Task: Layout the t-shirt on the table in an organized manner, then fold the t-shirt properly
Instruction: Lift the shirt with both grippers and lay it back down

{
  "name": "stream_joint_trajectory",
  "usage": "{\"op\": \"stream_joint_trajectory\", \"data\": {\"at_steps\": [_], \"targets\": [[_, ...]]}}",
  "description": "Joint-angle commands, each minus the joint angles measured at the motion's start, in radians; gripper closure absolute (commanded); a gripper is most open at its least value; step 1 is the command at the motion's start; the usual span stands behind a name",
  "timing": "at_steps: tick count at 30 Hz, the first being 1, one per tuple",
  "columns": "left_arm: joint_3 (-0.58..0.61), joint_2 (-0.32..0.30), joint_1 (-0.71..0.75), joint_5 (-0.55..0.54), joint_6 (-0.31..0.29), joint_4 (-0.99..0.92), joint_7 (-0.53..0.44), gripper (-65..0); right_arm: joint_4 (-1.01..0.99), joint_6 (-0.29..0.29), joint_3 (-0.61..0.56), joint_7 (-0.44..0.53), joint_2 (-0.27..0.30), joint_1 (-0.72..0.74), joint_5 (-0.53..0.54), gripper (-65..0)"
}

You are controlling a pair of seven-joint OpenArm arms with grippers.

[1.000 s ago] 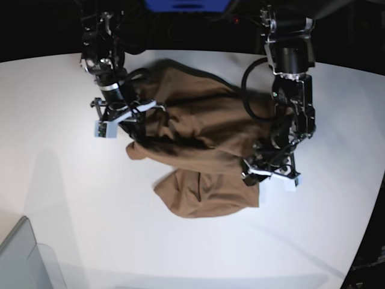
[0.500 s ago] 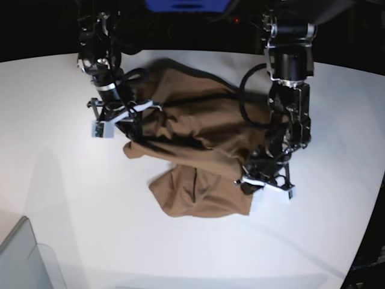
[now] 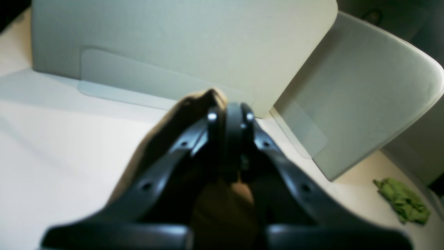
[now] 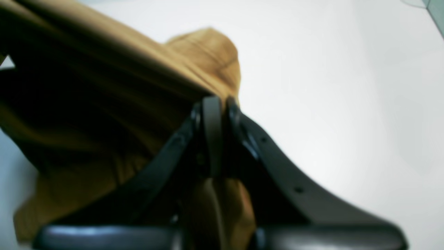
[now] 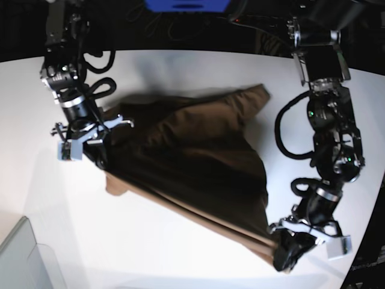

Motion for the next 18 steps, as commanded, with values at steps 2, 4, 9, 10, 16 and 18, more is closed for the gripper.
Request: {"op": "stream_joint_trajectory", "data": {"at_steps": [2,4,9,10,16,18], "targets": [[-0.01,-0.02,-0.046,-0.001,0.007,0.029,-0.05,-0.2,0.037,-0.015,0.01,0.026,0.02,0.041,-0.005,0.0],[-0.011,-0.02,-0.063,-0.001,0.007,0.037,-0.05,-0.2,0.044,-0.015,0.014,0.024,0.032,0.081,-0.005,0.0],[-0.011,-0.049,-0.103,0.01,0.007,0.058,-0.048,-0.2,0.052,-0.015,0.05,0.026,0.075,0.179,-0.005,0.0],[-0.017,-0.056,-0.111,0.01,0.007,0.058,-0.048,-0.2,0.052,-0.015,0.06,0.026,0.081,0.201,-0.005,0.0],[-0.097,-0.078,-0.117,-0.001,0.007,0.068,-0.047,-0.2,0.066,-0.015,0.148,0.029,0.09,0.319,-0.004,0.0],[-0.129,-0.079,-0.111,-0.001,0.007,0.1,-0.042,-0.2,0.069,-0.015,0.168,0.029,0.089,0.33,-0.004,0.0]]}}
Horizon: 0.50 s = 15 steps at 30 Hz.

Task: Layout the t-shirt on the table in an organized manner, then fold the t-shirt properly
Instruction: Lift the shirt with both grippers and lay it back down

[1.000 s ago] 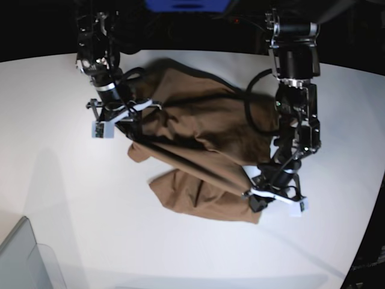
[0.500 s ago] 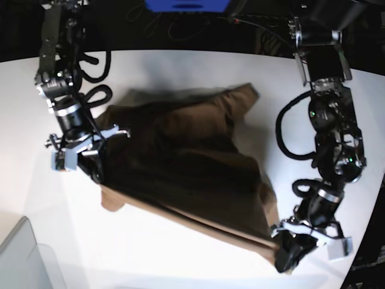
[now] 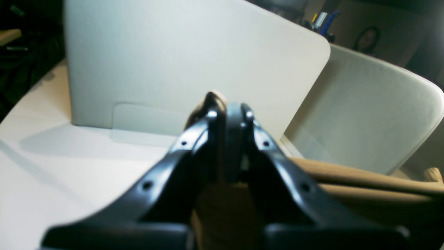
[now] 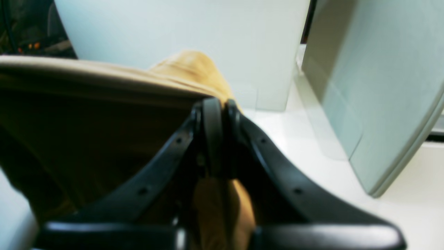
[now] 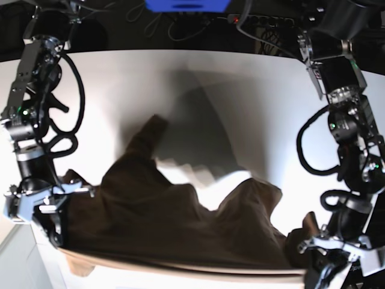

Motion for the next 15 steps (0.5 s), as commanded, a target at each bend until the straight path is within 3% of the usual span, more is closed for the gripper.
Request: {"op": "stream_joint_trajectory", "data": {"at_steps": [1,7,10,15], "targets": [[-0.035,-0.022,-0.025,0.019,0.026,0.047,-0.066,-0.2,0.014,-0.043,0.032,0.03,0.014,0.007,-0.026,0.0],[-0.073,-0.034,0.064,0.019,0.026,0.166,-0.069,-0.2,0.014,-0.043,0.042,0.164,0.008,-0.094,-0.026,0.0],[-0.087,-0.033,0.124,0.013,0.026,0.194,-0.072,-0.2,0.014,-0.043,0.043,0.259,-0.03,-0.168,-0.026,0.0],[-0.185,-0.031,0.233,-0.144,0.026,0.197,-0.066,-0.2,0.011,-0.048,0.046,0.406,-0.064,-0.268,-0.026,0.0]]}}
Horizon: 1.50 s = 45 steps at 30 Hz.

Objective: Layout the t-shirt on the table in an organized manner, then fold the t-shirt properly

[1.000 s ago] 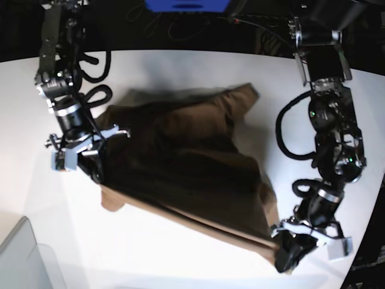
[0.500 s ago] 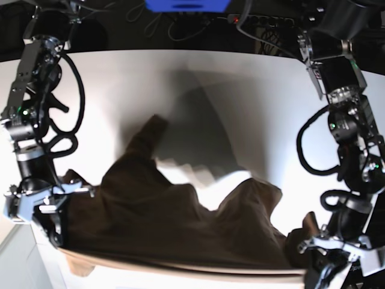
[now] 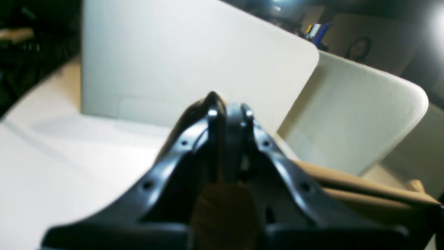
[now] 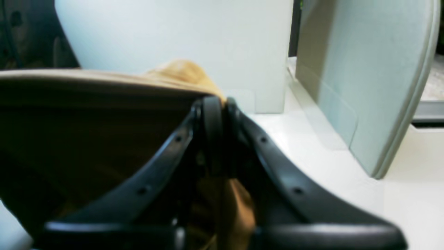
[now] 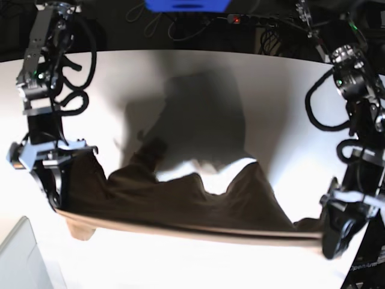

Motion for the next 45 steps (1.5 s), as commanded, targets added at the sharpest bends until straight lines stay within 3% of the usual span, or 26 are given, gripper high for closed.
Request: {"op": "stream_joint_trajectory", "data": {"at_steps": [1,9,12,17,25,27,29,33,36,40,45], "targets": [[-0.049,-0.019,-0.005,0.006,0.039,0.013,-0.079,-0.2,0.006,-0.074,0.023,0.051,0.001,0.002,-0.01,0.0],[-0.086,0.009,-0.045,-0.008,0.039,0.0,-0.086,-0.2,-0.052,-0.074,0.017,0.077,-0.071,0.205,-0.012,0.0],[-0.061,0.03,-0.093,0.11,0.039,-0.047,-0.079,-0.2,-0.118,-0.074,0.022,-0.01,-0.09,0.303,-0.012,0.0],[0.031,0.032,-0.199,0.213,0.039,-0.299,-0.086,-0.4,-0.299,-0.074,0.019,-0.176,-0.084,0.456,-0.013,0.0],[0.091,0.023,-0.392,0.22,0.039,-0.705,-0.077,-0.7,-0.741,-0.074,0.014,-0.186,-0.055,0.639,-0.013,0.0],[0.1,0.02,-0.401,0.22,0.039,-0.756,-0.077,-3.8,-0.79,-0.074,0.014,-0.19,-0.035,0.656,-0.013,0.0],[0.095,0.013,-0.398,0.22,0.039,-0.784,-0.082,-12.2,-0.81,-0.074,0.014,-0.19,-0.024,0.659,-0.013,-4.8],[0.094,0.012,-0.389,0.217,0.039,-0.808,-0.085,-30.7,-0.803,-0.074,0.022,-0.182,-0.022,0.653,-0.012,-21.0],[0.1,0.013,-0.368,0.211,0.034,-0.797,-0.086,-40.2,-0.753,-0.074,0.019,-0.191,-0.027,0.621,-0.009,-31.6],[0.102,0.015,-0.366,0.217,0.034,-0.807,-0.085,-42.2,-0.635,-0.074,0.017,-0.19,-0.081,0.533,-0.007,-38.0],[0.092,0.017,-0.326,0.208,0.036,-0.787,-0.086,-42.3,-0.511,-0.07,-0.035,-0.19,-0.142,0.387,-0.009,-38.4]]}}
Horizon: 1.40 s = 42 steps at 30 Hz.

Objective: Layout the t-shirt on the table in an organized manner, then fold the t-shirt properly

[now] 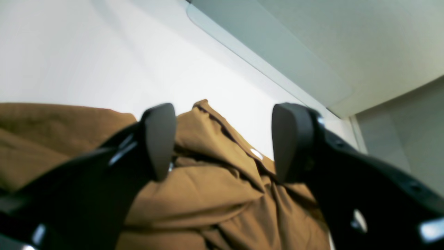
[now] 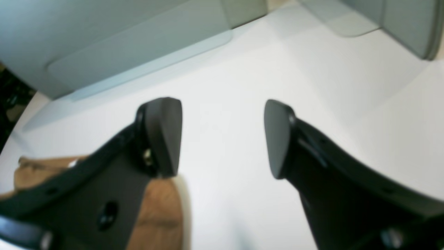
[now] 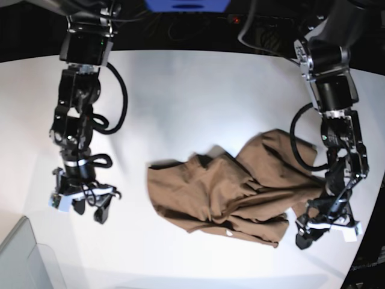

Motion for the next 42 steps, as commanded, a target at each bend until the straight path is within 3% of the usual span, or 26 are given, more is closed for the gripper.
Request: {"op": "stream_joint_trajectory", "data": {"at_steps": [1,5,11,17,22,25,29,35,38,42], "targets": [[-0.008,-0.013,-0.011,-0.006,-0.001,0.034,-0.02,-42.4,0.023,0.012,-0.021,0.029,0.002,-0.002,0.007,-38.5],[-0.047,-0.012,0.11,-0.025,-0.001,0.159,-0.013,-42.4,0.0,0.012,-0.143,0.029,0.0,-0.058,0.007,-38.5],[-0.111,0.002,0.339,-0.1,0.0,0.238,-0.022,-42.4,-0.201,0.012,-0.275,0.032,0.003,-0.002,0.006,-38.5],[-0.177,0.011,0.36,-0.097,0.0,0.109,-0.022,-42.4,-0.443,0.012,-0.282,0.038,0.002,0.122,0.006,-38.5],[-0.179,0.007,0.339,-0.097,0.0,0.051,-0.02,-42.4,-0.534,0.012,-0.286,0.038,-0.011,0.159,0.006,-37.5],[-0.183,0.005,0.333,-0.095,0.0,0.012,-0.02,-42.4,-0.535,0.012,-0.295,0.035,-0.02,0.151,0.006,-28.9],[-0.177,0.005,0.333,-0.095,-0.003,-0.035,-0.02,-42.4,-0.501,0.01,-0.295,0.031,-0.021,0.105,0.009,-1.5],[-0.117,0.01,0.31,-0.095,-0.008,-0.092,-0.02,-41.7,-0.342,0.009,-0.288,0.031,-0.02,-0.01,0.009,0.0],[-0.056,0.007,0.304,-0.097,-0.009,-0.141,-0.02,-30.4,-0.25,0.007,-0.288,0.029,-0.018,-0.062,0.009,0.0],[-0.034,0.008,0.29,-0.104,-0.009,-0.172,-0.011,-2.3,-0.155,0.007,-0.288,0.029,-0.015,-0.116,0.006,0.0]]}}
